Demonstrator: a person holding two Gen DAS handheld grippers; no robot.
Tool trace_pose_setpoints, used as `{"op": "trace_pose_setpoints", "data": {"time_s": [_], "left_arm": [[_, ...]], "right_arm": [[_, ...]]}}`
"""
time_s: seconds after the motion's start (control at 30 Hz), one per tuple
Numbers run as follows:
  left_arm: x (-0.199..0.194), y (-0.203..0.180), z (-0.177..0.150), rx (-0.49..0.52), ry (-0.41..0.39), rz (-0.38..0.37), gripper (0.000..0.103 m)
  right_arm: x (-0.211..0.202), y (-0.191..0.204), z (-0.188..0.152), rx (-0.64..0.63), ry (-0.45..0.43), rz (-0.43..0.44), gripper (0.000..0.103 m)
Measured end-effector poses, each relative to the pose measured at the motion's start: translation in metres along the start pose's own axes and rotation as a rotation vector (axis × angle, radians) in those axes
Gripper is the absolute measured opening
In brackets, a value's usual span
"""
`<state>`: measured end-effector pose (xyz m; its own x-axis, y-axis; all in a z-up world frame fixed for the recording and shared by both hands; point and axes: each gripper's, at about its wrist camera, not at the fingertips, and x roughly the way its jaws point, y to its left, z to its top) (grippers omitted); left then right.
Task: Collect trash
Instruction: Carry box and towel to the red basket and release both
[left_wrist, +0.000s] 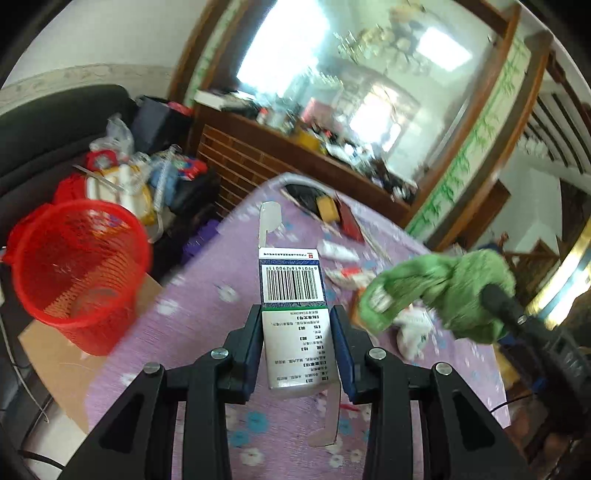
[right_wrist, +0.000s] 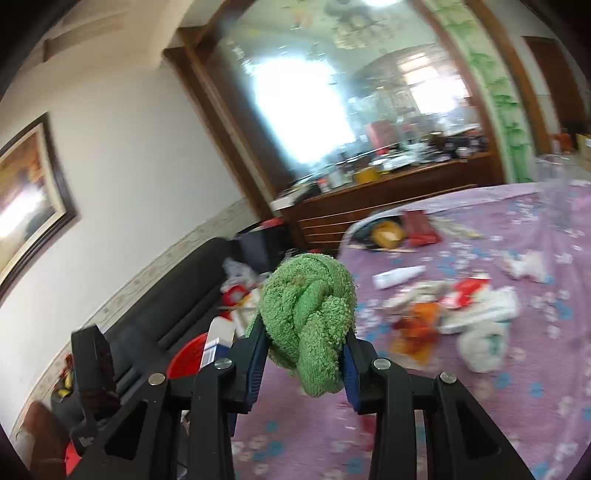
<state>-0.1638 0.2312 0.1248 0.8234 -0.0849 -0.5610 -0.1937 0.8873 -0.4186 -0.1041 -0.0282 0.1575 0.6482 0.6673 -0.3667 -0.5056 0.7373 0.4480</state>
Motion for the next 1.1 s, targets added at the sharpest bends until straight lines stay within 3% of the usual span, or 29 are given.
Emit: {"op": "trace_pose_setpoints", "data": {"time_s": [0.23, 0.43, 0.77, 1.1], "left_arm": [[-0.044, 0.062, 0.027, -0.078, -0.117, 0.144, 0.037], [-0.044, 0.115, 0.047, -0.136, -0.154, 0.237, 0.037], [0.013, 0.198, 0.059, -0.176, -0.053, 0.265, 0.038], [0.035, 0.232, 0.048, -0.223, 0.016, 0.299, 0.039]], "right_arm": [[0.069, 0.060, -0.006, -0.063, 0.121, 0.172, 0.039], [0.135, 0.105, -0.017, -0.052, 0.220, 0.253, 0.039], [0.254, 0.159, -0.060, -0.089, 0.410, 0.246, 0.039], [0.307, 0.159, -0.087, -0.085, 0.506, 0.222, 0.042]]}}
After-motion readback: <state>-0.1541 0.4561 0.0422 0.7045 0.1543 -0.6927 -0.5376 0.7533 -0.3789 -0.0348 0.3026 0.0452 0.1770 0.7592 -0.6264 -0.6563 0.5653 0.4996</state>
